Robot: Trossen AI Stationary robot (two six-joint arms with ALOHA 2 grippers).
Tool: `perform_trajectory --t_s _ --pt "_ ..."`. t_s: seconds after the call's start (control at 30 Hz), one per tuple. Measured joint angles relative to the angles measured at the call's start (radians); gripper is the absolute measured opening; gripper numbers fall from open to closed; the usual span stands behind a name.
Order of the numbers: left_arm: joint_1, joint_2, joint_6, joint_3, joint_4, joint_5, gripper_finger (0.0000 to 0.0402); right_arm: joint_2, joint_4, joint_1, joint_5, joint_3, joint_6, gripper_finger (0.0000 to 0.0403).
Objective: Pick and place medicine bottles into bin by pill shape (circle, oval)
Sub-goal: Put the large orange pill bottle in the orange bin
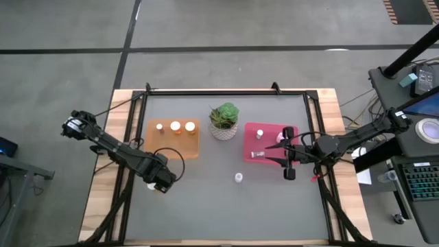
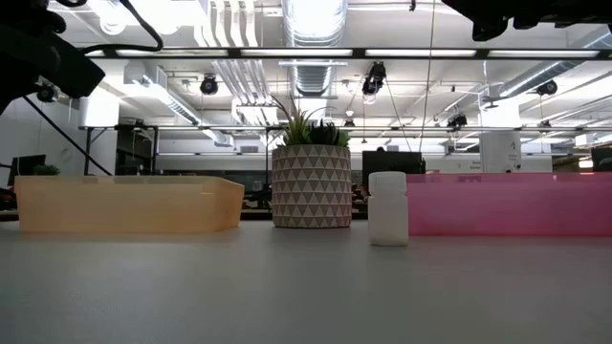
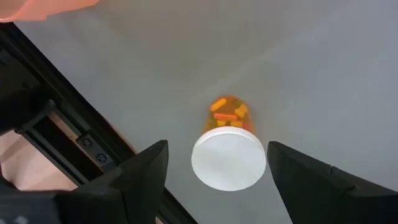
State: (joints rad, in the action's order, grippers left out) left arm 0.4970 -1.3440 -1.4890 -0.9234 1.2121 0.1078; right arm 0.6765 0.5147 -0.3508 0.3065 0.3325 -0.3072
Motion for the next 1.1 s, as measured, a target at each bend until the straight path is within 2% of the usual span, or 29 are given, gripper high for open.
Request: perform_trajectory --t_s 0.33,0.63,1.1 --pt "0.047 -0.002 -0.024 0.000 0.000 -0.007 0.0261 0.000 -0.011 0.000 0.000 0.000 0.000 0.0146" --pt "0.098 -0.002 -0.051 0.009 -0.004 -0.039 0.0292 0.000 -0.012 0.000 0.000 0.000 0.001 0.0146" --pt "0.142 -0.048 -0.050 0.060 -0.068 -0.039 0.0292 0.000 -0.016 0.000 0.000 0.000 0.004 0.0146"
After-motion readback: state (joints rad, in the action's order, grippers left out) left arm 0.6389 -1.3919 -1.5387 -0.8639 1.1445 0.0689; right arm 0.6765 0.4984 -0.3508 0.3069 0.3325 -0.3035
